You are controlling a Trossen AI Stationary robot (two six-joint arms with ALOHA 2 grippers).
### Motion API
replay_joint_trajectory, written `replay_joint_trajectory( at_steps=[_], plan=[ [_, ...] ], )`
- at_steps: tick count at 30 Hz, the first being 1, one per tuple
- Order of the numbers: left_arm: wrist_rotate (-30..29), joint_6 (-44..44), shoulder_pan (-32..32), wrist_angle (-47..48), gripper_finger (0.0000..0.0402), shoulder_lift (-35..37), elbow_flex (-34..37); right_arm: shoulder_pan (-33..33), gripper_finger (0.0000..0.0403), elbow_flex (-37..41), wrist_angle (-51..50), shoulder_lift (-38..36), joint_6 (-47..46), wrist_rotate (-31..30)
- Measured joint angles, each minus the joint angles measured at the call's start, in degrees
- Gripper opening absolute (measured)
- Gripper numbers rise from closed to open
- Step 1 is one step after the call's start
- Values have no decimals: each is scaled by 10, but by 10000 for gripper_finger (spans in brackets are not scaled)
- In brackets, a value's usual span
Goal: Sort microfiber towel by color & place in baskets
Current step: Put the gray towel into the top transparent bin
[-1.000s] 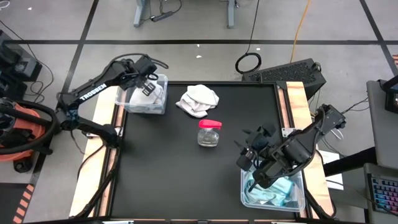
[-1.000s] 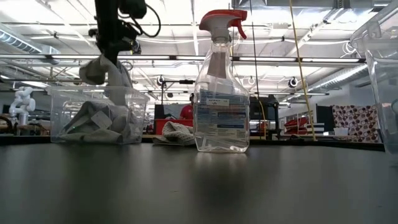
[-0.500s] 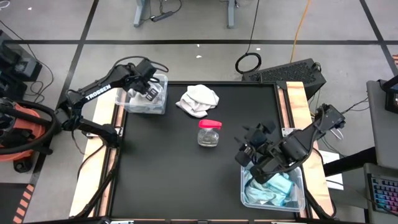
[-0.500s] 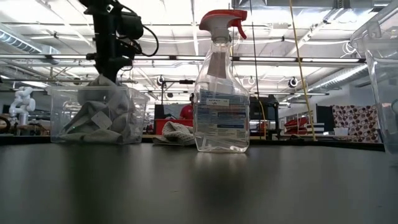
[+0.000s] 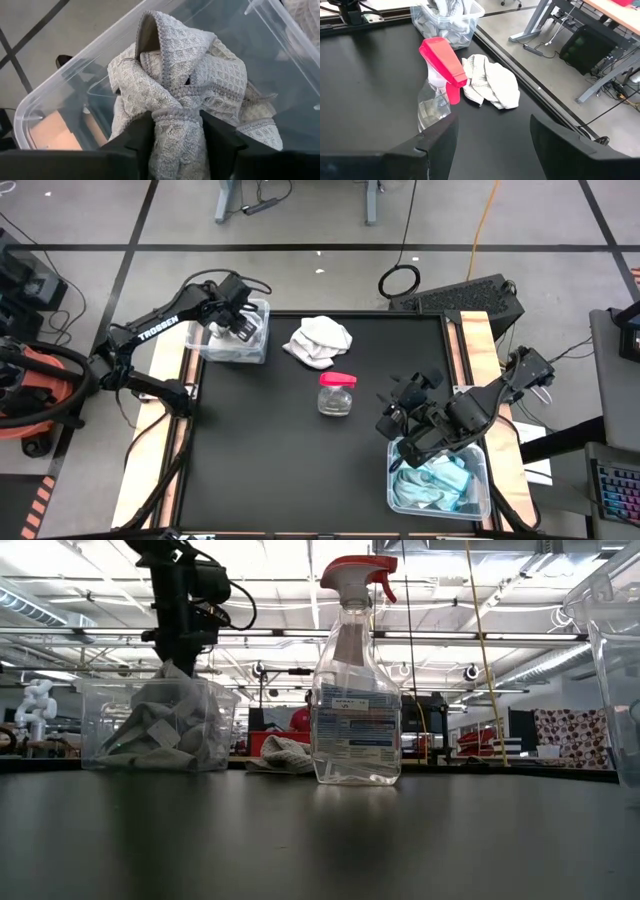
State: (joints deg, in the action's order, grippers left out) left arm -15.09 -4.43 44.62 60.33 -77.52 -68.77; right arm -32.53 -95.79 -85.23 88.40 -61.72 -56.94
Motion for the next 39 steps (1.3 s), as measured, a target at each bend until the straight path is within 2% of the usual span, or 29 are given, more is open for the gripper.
replay_joint_trajectory(
  at_steps=[5,27,35,39],
  plan=[
    [0,-12,0,-5,160,0,0,0,238,0,-3,0,-1,-2],
    [40,-28,-1,-16,166,7,0,0,238,0,-4,0,-11,8],
    [40,-37,-1,-22,244,29,-1,0,238,0,-5,0,-7,16],
    [45,-38,-1,-7,259,35,-1,0,238,0,-8,0,-6,16]
  ],
)
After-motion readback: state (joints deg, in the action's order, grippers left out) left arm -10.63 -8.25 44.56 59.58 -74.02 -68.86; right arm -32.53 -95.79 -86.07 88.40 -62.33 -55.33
